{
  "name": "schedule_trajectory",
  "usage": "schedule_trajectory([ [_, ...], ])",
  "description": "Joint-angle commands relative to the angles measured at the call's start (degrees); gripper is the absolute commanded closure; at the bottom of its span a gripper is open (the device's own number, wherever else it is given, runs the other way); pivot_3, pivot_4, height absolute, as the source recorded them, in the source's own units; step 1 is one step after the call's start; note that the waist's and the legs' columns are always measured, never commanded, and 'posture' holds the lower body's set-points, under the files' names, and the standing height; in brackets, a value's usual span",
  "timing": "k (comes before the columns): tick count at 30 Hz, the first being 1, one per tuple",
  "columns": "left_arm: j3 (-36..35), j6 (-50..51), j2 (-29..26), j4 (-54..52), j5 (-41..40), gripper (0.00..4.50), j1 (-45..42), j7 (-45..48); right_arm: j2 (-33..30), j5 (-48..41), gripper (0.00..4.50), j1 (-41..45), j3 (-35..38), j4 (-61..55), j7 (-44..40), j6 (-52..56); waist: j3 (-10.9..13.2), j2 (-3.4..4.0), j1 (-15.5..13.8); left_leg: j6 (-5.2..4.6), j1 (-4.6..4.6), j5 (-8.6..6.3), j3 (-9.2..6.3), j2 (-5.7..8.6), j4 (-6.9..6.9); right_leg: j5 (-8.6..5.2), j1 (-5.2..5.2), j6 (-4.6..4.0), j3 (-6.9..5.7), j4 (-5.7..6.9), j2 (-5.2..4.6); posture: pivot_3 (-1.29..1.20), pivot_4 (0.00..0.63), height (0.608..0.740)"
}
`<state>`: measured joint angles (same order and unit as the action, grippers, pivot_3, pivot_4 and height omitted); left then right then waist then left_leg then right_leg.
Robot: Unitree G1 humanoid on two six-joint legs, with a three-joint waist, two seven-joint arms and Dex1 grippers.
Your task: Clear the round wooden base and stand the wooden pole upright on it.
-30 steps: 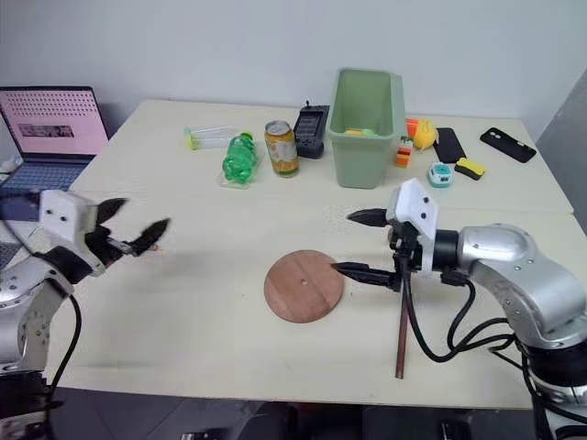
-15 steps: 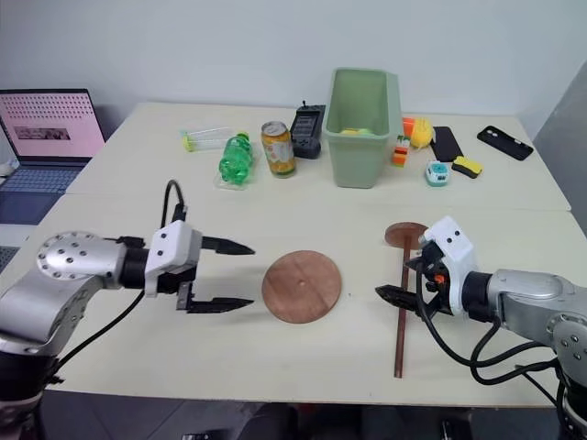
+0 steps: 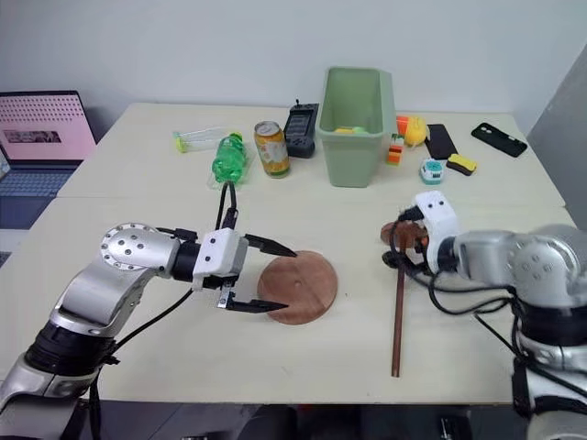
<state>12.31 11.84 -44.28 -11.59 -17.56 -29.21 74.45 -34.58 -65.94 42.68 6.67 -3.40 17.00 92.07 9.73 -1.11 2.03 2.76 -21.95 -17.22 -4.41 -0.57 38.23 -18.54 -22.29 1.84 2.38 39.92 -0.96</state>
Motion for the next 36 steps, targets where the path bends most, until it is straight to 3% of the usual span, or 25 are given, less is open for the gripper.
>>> schedule_trajectory([
  [1,0.05,-0.48,0.81,-1.44,0.02,0.06,-0.91,-0.07,0.53,-10.61,0.0,3.59,-0.33,9.74,11.87,0.43,0.0,0.0,-0.01,0.01,-0.04,0.0,0.01,-0.02,-0.01,0.0,0.0,0.0,0.01,-0.03,0.0,0.0,0.15,0.74],
  [6,0.47,-0.77,1.54,-2.05,0.7,0.06,-0.51,-0.59,1.7,-20.88,0.0,3.57,-2.57,13.27,23.11,0.43,0.0,0.0,-0.07,0.02,-0.19,0.01,-0.01,-0.04,-0.04,0.0,-0.06,0.0,0.0,-0.1,-0.09,0.0,0.15,0.74],
  [9,0.37,-0.46,2.05,-2.73,0.47,0.0,-0.2,-0.89,2.49,-24.76,0.43,3.01,-2.69,13.73,28.6,0.04,0.0,0.0,-0.04,0.01,-0.19,0.01,-0.02,-0.04,-0.01,0.0,-0.06,0.0,0.01,-0.07,-0.09,0.0,0.15,0.74],
  [18,-0.27,0.73,2.76,-2.53,-1.36,0.0,-0.46,-0.64,-2.83,-44.83,2.67,0.98,-11.5,11.92,43.09,-11.74,0.0,0.0,-0.02,0.0,-0.19,0.01,-0.03,-0.02,0.02,0.0,-0.06,0.0,-0.01,-0.06,-0.07,0.0,0.15,0.74],
  [25,-0.61,0.29,2.6,-1.29,-1.01,0.0,-0.88,-0.23,-3.95,-47.06,4.18,-0.32,-12.82,9.5,45.26,-17.08,0.0,0.0,-0.01,0.0,-0.19,0.01,-0.03,-0.05,0.01,0.0,-0.06,0.0,0.0,-0.06,-0.06,0.0,0.15,0.74],
  [33,-2.32,0.41,1.96,1.8,-0.93,0.0,-1.39,-0.77,-3.04,-47.06,4.28,0.86,-10.98,4.47,44.83,-20.72,0.0,0.01,-0.04,0.0,-0.2,0.01,-0.07,-0.05,0.0,0.0,-0.06,0.0,-0.01,-0.08,-0.06,0.0,0.15,0.74],
  [36,-5.92,2.02,-0.84,2.27,-1.45,0.0,0.77,-1.8,-1.94,-41.14,4.28,6.89,-8.59,-1.21,33.97,-23.94,0.04,0.06,0.21,0.0,-0.22,0.01,-0.12,-0.06,-0.01,0.0,-0.13,0.0,-0.01,-0.07,-0.07,0.0,0.15,0.74],
])
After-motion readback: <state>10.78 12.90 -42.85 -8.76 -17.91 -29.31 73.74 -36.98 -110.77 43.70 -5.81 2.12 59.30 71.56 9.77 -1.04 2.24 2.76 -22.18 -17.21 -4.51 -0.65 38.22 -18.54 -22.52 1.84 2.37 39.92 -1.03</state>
